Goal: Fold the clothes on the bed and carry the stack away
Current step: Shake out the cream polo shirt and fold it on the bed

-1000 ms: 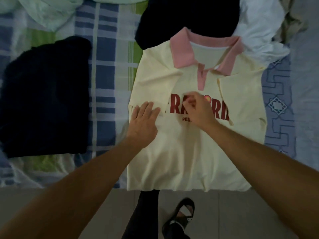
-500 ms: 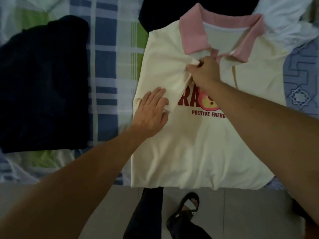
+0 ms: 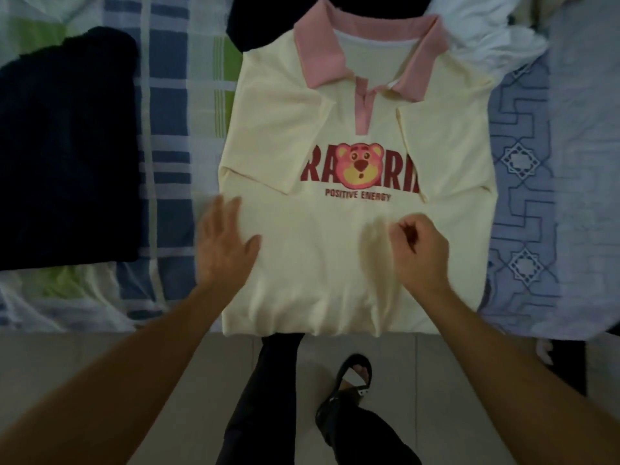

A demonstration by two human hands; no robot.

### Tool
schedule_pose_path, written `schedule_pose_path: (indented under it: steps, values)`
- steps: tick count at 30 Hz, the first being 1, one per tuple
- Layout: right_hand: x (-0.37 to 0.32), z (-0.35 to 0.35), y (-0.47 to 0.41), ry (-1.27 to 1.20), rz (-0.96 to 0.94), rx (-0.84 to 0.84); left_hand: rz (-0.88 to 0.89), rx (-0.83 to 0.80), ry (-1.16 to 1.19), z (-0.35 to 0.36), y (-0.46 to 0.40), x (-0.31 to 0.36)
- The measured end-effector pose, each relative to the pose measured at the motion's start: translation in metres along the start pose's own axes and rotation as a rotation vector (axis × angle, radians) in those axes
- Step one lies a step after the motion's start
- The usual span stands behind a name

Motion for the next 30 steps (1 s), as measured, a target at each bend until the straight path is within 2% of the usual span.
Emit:
schedule_pose_path:
  steps: [4,6,9,11,13,19,24,27,30]
  values:
    - [0.092,-0.064,0.093,-0.015,0.311,0.152,-0.328,0.104,0.294,0.012,0.071,-0.034]
    - [0.139,-0.085,0.124,0.016,0.438,0.161,-0.428,0.11,0.396,0.019,0.089,-0.039]
    - [0.194,-0.092,0.151,0.012,0.571,0.002,-0.53,0.04,0.451,0.031,0.105,-0.045]
    - [0.21,-0.085,0.157,-0.062,0.618,-0.124,-0.613,-0.011,0.535,0.044,0.115,-0.049]
    - [0.216,-0.076,0.157,-0.126,0.616,-0.181,-0.665,-0.055,0.601,0.059,0.127,-0.051]
    - [0.232,-0.057,0.154,-0.261,0.55,-0.114,-0.651,-0.16,0.528,0.086,0.137,-0.065]
    - [0.253,-0.043,0.169,-0.27,0.536,-0.151,-0.508,-0.222,0.392,0.092,0.154,-0.082]
    - [0.256,-0.03,0.175,-0.279,0.573,-0.087,-0.506,-0.293,0.479,0.107,0.176,-0.088]
    - [0.257,-0.014,0.169,-0.322,0.575,-0.124,-0.519,-0.335,0.599,0.131,0.189,-0.095]
Point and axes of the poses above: each hand's wrist, its own y-axis away from the middle knuckle, its own z-axis out of the palm, x = y × z, the point moved 3 cm from there along -y, towards the middle knuckle, and after that the axes turned 7 degrees about -x, right-handed, at the moved point
